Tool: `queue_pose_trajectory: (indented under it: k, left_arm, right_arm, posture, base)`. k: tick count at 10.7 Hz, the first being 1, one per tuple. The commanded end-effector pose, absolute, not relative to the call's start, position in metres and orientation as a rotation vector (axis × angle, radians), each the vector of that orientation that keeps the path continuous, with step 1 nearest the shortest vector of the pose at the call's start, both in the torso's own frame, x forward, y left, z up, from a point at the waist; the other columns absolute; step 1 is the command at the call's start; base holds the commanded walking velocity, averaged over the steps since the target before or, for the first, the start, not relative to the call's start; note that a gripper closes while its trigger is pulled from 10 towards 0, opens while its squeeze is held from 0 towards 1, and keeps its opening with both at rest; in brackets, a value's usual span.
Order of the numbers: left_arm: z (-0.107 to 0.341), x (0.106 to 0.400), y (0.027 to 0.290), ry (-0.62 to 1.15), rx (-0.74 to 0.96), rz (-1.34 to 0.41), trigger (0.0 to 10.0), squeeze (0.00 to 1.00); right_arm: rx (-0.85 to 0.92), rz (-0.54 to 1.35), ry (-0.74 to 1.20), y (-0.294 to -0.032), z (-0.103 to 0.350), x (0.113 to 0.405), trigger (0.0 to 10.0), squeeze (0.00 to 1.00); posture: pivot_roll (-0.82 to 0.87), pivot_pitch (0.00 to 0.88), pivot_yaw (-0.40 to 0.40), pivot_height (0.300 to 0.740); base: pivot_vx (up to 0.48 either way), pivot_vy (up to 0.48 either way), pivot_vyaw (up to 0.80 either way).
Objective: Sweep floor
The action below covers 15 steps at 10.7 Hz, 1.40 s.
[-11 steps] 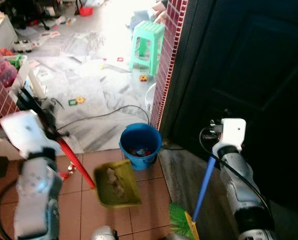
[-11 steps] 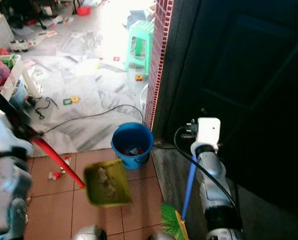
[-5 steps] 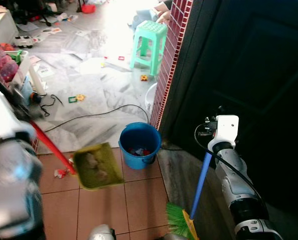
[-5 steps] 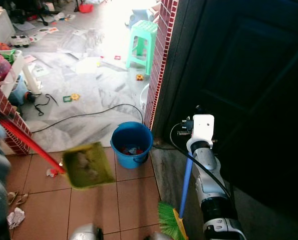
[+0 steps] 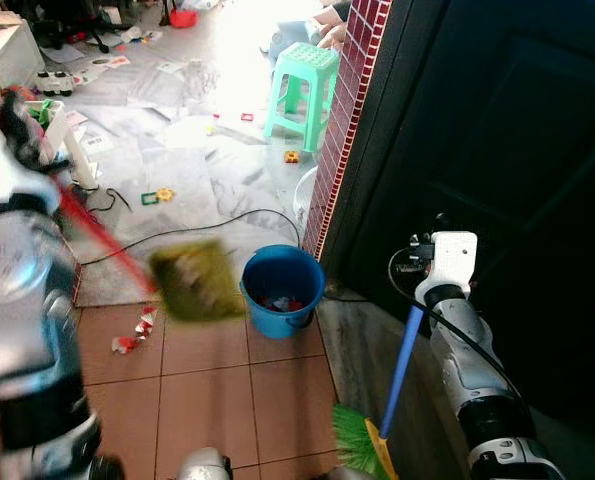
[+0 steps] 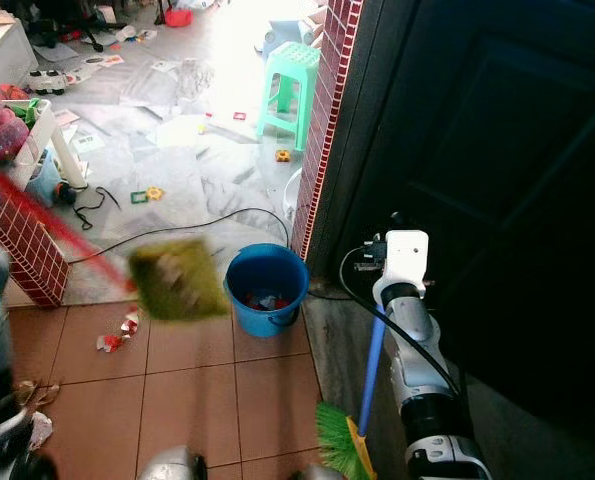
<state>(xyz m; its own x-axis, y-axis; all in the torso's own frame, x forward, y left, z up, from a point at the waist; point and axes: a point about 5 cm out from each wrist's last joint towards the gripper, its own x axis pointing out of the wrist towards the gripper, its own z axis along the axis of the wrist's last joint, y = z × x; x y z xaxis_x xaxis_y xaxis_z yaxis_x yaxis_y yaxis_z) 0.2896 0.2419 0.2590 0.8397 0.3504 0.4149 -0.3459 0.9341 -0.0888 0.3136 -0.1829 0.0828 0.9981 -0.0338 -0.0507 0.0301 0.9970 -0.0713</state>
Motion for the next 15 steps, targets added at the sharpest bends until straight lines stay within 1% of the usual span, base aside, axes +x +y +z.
queue_pose_trajectory:
  k: [1,3,5,7,8,9,15]
  left_arm:
    - [0.277,0.292,0.234,-0.534,-0.019,0.334,10.0,0.0]
    - [0.291,0.311,0.223,-0.588,-0.051,0.29,10.0,0.0]
    - [0.296,0.325,0.215,-0.605,-0.075,0.259,10.0,0.0]
    - [0.295,0.328,0.212,-0.605,-0.086,0.249,10.0,0.0]
    - [0.294,0.329,0.211,-0.607,-0.087,0.245,10.0,0.0]
    - [0.294,0.331,0.21,-0.611,-0.088,0.243,10.0,0.0]
    - [0.293,0.335,0.213,-0.622,-0.085,0.247,10.0,0.0]
  right_arm:
    - [-0.095,-0.05,-0.008,-0.188,0.096,0.318,10.0,0.0]
    - [-0.091,-0.057,-0.017,-0.187,0.098,0.318,10.0,0.0]
    - [-0.088,-0.069,-0.029,-0.188,0.101,0.316,10.0,0.0]
    - [-0.105,-0.073,-0.037,-0.19,0.102,0.313,10.0,0.0]
    - [-0.129,-0.061,-0.041,-0.189,0.102,0.312,10.0,0.0]
    - [-0.116,-0.067,-0.039,-0.19,0.102,0.312,10.0,0.0]
    - [-0.106,-0.071,-0.025,-0.192,0.101,0.311,10.0,0.0]
  posture:
    - [0.0,0.0,-0.049,0.74]
    - [-0.02,0.0,-0.037,0.74]
    - [-0.04,0.0,-0.023,0.74]
    - [-0.05,0.0,-0.013,0.74]
    - [-0.05,0.0,-0.011,0.74]
    - [-0.05,0.0,-0.013,0.74]
    - [-0.05,0.0,-0.018,0.74]
  base:
    - [0.0,0.0,0.0]
    - [0.0,0.0,0.0]
    - [0.257,0.0,0.0]
    - [0.276,0.0,0.0]
    - [0.3,0.0,0.8]
    - [0.33,0.0,0.74]
    - [0.33,0.0,0.0]
